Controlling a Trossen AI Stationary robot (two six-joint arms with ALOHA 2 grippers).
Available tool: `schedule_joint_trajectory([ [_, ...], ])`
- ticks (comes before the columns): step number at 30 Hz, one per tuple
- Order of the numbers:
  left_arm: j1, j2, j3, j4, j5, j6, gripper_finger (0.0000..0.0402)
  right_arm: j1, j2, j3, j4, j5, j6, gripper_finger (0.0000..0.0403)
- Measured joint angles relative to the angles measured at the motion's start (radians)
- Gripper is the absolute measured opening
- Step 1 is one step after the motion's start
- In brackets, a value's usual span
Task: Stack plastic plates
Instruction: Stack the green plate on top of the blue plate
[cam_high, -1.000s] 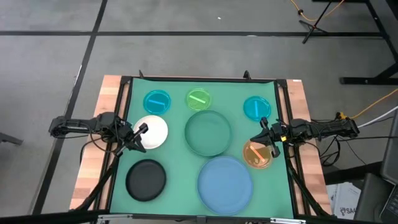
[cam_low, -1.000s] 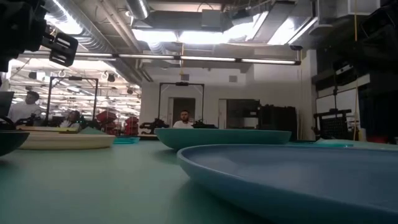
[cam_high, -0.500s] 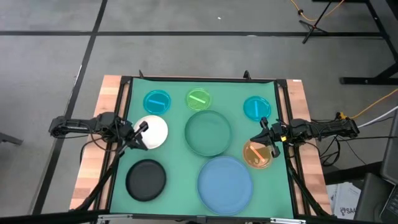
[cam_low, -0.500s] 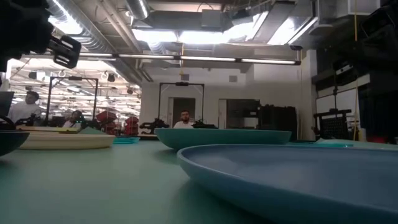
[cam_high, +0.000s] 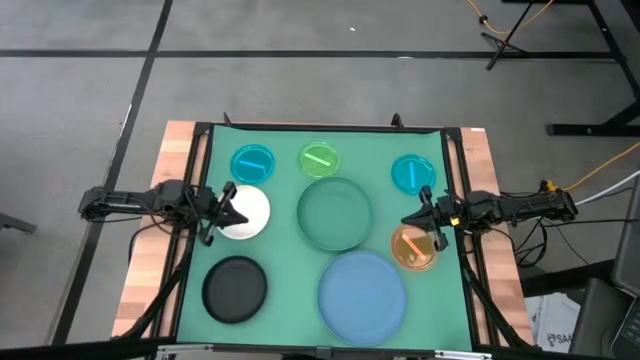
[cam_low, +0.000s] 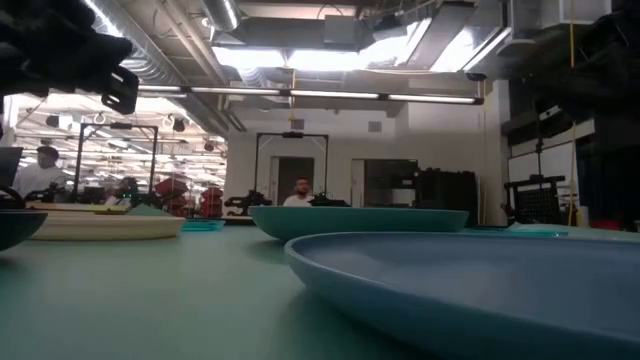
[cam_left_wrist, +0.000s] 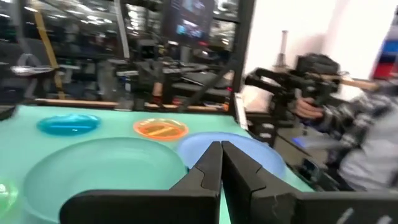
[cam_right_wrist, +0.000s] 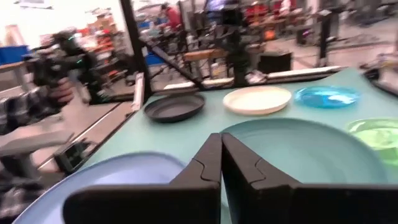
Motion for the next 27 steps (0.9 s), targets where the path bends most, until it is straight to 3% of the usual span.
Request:
schedule_joint_trajectory([
  [4,0.0,0.0,0.0,0.03,-0.056,-0.084,0.0,0.0,0.0,0.0,0.011,0.05,0.034,0.0003],
  [11,0.0,0.0,0.0,0.184,-0.074,-0.079,0.0,0.0,0.039,0.0,0.015,0.053,0.097,0.0003],
  [16,0.0,0.019,0.0,0.25,-0.097,-0.055,0.0,0.0,0.115,0.0,0.057,0.116,0.088,0.0003],
  [27,0.0,0.205,0.0,0.363,-0.142,-0.052,0.0,0.0,0.335,0.069,0.136,0.098,0.081,0.0003],
])
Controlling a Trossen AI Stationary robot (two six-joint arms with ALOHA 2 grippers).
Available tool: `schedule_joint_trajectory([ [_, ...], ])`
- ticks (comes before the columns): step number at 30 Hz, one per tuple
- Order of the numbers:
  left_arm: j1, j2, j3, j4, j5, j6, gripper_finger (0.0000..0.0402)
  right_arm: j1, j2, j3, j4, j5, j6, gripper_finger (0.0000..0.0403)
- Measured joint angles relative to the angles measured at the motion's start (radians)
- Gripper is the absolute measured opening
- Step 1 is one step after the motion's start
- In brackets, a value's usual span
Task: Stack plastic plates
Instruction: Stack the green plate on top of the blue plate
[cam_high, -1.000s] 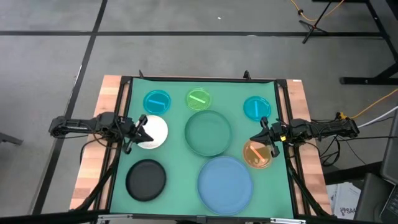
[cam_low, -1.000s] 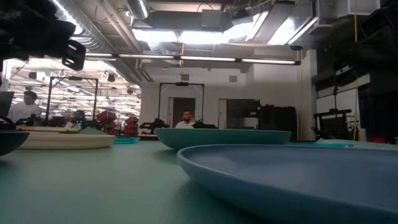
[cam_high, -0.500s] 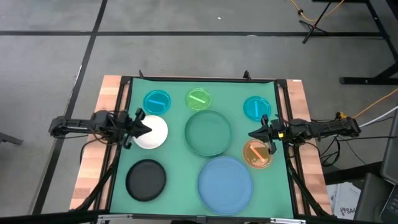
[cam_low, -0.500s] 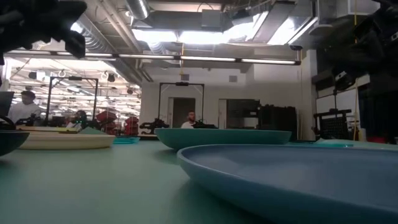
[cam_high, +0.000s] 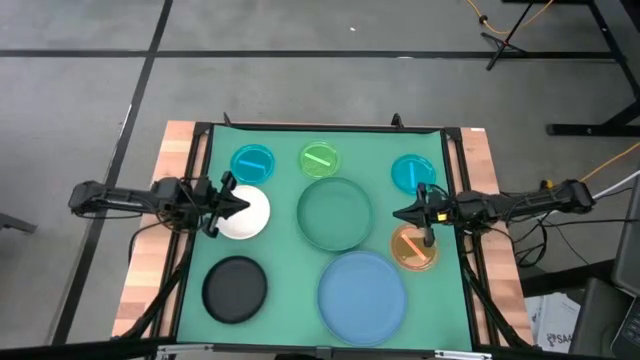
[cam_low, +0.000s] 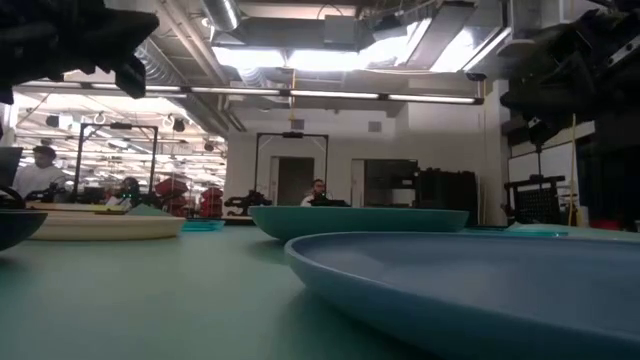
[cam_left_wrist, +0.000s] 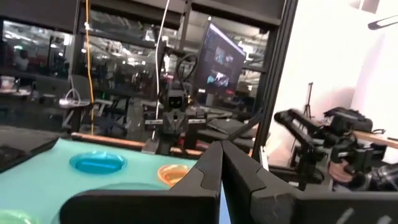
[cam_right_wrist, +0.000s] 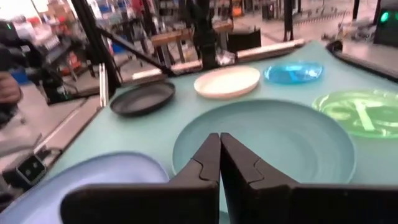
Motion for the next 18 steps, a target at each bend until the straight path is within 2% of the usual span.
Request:
schedule_joint_trajectory([
  [10,-0.051,0.131,0.0,0.095,-0.036,0.025,0.0,0.0,0.267,0.105,0.002,-0.026,-0.021,0.0003],
  [18,-0.085,0.2,0.0,0.131,-0.087,0.027,0.0,0.001,0.454,0.178,0.002,-0.102,-0.023,0.0003],
])
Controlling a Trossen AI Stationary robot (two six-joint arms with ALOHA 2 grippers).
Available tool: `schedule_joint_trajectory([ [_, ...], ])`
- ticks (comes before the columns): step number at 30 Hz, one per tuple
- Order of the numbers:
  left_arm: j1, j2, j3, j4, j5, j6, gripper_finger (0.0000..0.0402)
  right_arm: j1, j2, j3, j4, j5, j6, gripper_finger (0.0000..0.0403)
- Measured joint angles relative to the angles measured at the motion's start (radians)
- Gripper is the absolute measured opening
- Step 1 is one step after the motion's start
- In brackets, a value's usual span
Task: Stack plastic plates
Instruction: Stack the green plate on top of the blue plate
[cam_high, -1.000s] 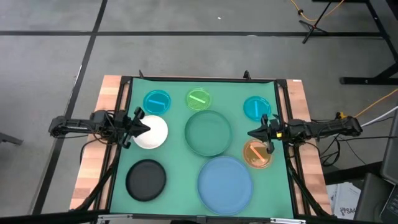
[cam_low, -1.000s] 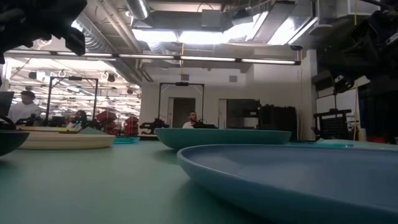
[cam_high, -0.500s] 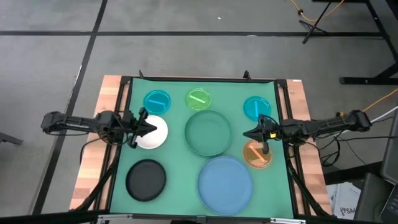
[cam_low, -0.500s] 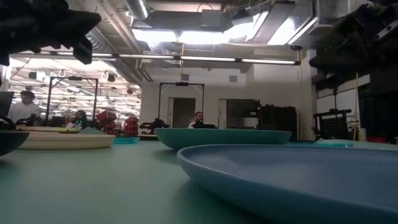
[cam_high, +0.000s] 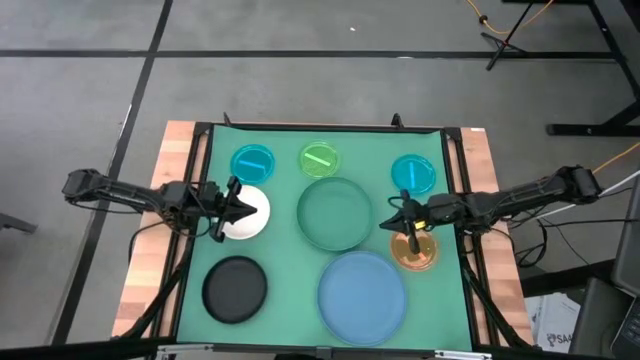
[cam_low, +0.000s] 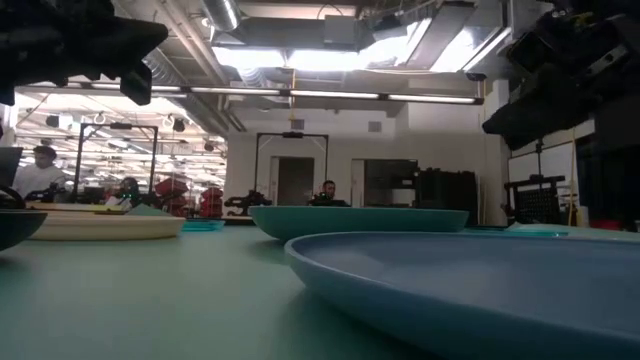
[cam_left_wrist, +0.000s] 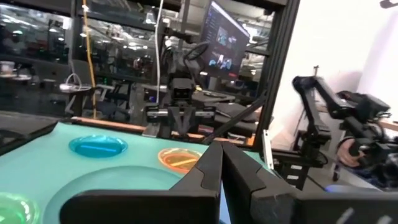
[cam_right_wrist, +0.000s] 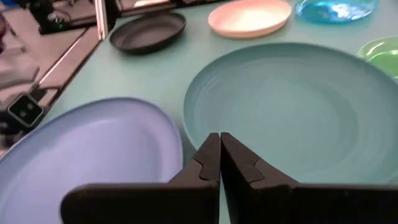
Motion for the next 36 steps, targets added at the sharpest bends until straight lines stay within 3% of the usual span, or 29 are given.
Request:
schedule_joint_trajectory([
  [6,-0.003,0.033,0.0,0.021,-0.007,-0.001,0.0,-0.001,0.134,0.035,-0.003,0.001,0.032,0.0003],
  [12,-0.003,0.049,0.0,0.045,-0.008,0.0,0.0,-0.017,0.219,0.058,-0.036,0.192,0.133,0.0003],
  [19,-0.003,0.054,0.0,0.051,-0.027,0.0,0.0,-0.109,0.256,0.107,-0.144,0.227,0.213,0.0007],
  [23,-0.003,0.054,0.0,0.051,-0.027,0.0,0.0,-0.146,0.258,0.112,-0.151,0.223,0.214,0.0045],
  [31,-0.003,0.054,0.0,0.051,-0.031,0.0,0.0,-0.203,0.268,0.112,-0.125,0.187,0.221,0.0162],
  [36,-0.002,0.054,0.0,0.051,-0.049,0.0,0.0,-0.254,0.323,0.112,-0.084,0.129,0.264,0.0195],
])
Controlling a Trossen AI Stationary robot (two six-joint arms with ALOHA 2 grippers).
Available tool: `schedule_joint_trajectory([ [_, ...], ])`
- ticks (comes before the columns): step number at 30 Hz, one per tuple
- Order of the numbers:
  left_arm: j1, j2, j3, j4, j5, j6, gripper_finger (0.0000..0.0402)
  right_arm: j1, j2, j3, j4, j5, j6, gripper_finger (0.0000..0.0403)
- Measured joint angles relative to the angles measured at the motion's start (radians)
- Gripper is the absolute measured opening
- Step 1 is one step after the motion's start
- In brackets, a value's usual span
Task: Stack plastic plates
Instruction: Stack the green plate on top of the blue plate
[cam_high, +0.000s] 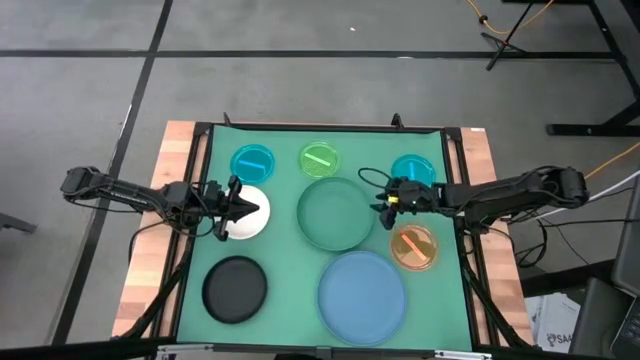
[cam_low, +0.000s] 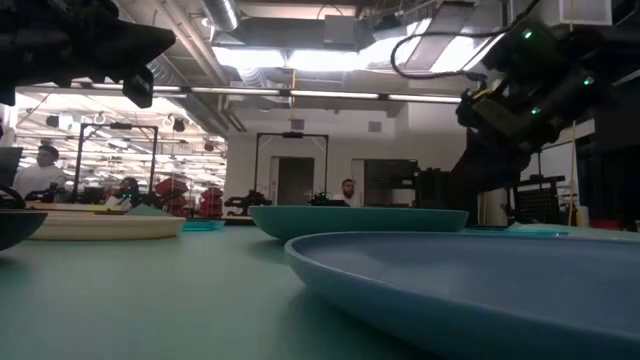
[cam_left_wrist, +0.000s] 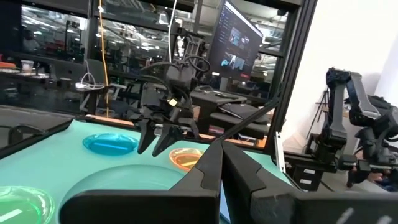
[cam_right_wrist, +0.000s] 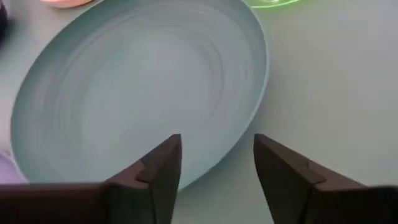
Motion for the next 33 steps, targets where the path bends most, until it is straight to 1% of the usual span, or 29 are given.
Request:
schedule_joint_trajectory([
  [3,0.0,0.0,0.0,0.0,0.0,0.0,0.0,-0.02,0.047,0.001,0.043,-0.021,0.006,0.0197],
  [11,0.0,0.0,0.0,0.0,0.0,0.0,0.0,-0.056,0.156,0.072,0.027,-0.051,0.0,0.0198],
  [17,0.0,0.0,0.0,0.0,0.0,0.0,0.0,-0.055,0.23,0.109,0.023,-0.034,-0.027,0.0198],
  [22,0.0,0.0,0.0,0.0,0.0,0.0,0.0,-0.055,0.27,0.115,0.022,-0.033,-0.028,0.0198],
  [26,0.0,0.0,0.0,0.0,0.0,0.0,0.0,-0.055,0.281,0.115,0.029,-0.033,-0.058,0.0196],
  [29,0.0,0.0,0.0,0.0,0.0,0.0,0.0,-0.055,0.281,0.115,0.031,-0.033,-0.099,0.0178],
  [33,0.0,0.0,0.0,0.026,-0.003,0.0,0.0,-0.055,0.281,0.115,0.032,-0.031,-0.166,0.0135],
])
